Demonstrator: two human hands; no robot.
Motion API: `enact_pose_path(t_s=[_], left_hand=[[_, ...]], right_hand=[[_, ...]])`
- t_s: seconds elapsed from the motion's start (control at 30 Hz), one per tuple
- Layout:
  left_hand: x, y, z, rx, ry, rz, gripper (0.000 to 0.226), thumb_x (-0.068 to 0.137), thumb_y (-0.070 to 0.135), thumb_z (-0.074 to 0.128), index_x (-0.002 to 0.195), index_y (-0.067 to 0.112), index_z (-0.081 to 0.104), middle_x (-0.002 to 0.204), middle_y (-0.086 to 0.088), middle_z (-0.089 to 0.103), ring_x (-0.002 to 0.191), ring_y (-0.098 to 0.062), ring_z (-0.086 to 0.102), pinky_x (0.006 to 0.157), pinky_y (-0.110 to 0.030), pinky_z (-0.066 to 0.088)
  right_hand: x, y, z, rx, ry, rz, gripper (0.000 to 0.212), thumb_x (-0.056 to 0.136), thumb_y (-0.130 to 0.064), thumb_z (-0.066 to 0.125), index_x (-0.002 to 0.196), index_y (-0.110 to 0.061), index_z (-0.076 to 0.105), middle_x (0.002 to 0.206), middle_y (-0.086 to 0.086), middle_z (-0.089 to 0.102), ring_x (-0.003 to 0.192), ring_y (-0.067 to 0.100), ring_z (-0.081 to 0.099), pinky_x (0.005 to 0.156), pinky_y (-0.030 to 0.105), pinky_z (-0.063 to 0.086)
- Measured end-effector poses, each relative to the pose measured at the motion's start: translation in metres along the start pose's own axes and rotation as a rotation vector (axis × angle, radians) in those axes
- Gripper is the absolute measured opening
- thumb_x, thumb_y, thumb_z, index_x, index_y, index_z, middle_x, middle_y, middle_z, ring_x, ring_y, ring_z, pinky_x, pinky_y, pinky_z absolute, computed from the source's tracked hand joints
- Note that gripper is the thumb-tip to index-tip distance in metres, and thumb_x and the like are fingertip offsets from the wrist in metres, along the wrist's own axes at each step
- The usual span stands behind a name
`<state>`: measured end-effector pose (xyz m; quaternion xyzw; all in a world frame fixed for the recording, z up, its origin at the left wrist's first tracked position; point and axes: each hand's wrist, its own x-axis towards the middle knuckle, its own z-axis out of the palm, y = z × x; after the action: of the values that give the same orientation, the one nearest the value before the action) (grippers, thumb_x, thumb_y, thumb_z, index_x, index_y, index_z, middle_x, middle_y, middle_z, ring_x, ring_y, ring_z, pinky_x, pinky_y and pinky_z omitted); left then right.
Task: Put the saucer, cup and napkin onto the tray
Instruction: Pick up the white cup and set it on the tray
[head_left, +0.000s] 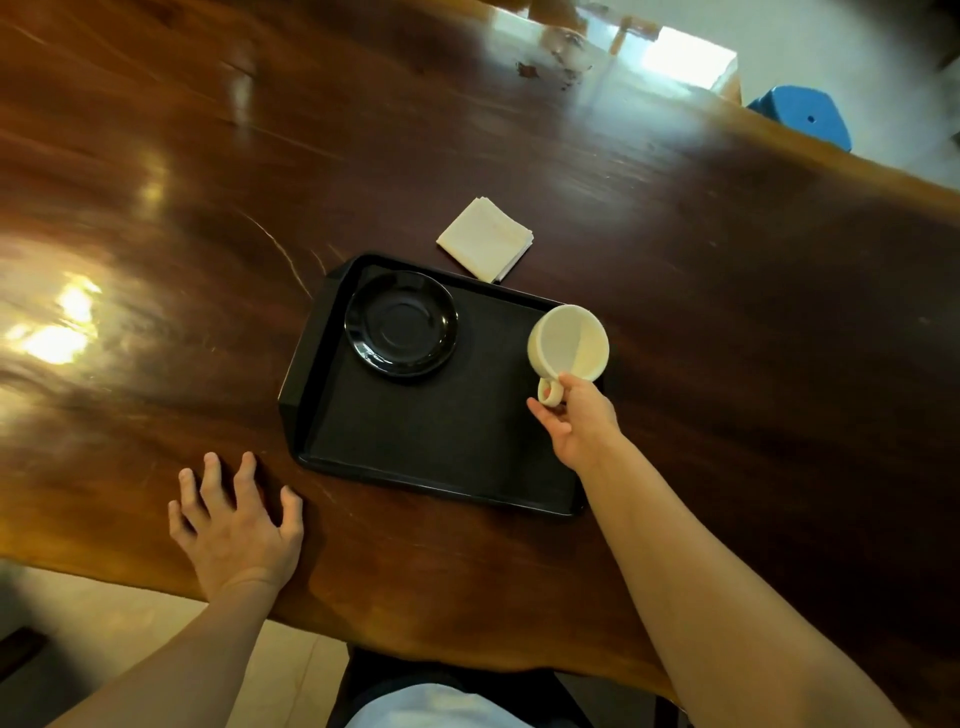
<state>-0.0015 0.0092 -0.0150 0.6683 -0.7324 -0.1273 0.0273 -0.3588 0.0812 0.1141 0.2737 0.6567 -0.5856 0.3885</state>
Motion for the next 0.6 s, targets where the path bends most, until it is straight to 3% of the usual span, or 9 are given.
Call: enact_pose_path(t_s=[0.17,0.43,0.6], left_hand=[[0.000,0.000,-0.002,-0.014,0.002,0.006,0.069,0.093,0.062,0.033,0.147,0.022,0.046,0.163,-0.017,0.033,0.154,-0.040,0.018,0.123,-0.056,0.006],[0.000,-0.001,-0.001,-0.007,0.001,0.006,0.068,0.093,0.061,0.034,0.147,0.022,0.046,0.163,-0.017,0.033,0.154,-0.041,0.019,0.123,-0.058,0.007],[0.000,-0.002,0.000,-0.004,0.003,0.005,0.067,0.093,0.061,0.034,0.147,0.022,0.046,0.163,-0.017,0.033,0.154,-0.041,0.019,0.123,-0.058,0.007]], right_hand=[[0.001,0.010,0.013,-0.050,-0.028,0.017,0.047,0.097,-0.010,0.062,0.141,-0.009,0.046,0.111,0.015,0.056,0.089,0.026,0.060,0.074,0.041,0.060],[0.006,0.015,0.019,-0.072,-0.048,0.038,0.047,0.097,-0.010,0.061,0.142,-0.008,0.045,0.126,0.019,0.055,0.092,0.027,0.061,0.076,0.042,0.060],[0.009,0.015,0.020,-0.083,-0.042,0.052,0.048,0.097,-0.010,0.061,0.142,-0.009,0.044,0.124,0.018,0.056,0.091,0.027,0.061,0.076,0.043,0.060]])
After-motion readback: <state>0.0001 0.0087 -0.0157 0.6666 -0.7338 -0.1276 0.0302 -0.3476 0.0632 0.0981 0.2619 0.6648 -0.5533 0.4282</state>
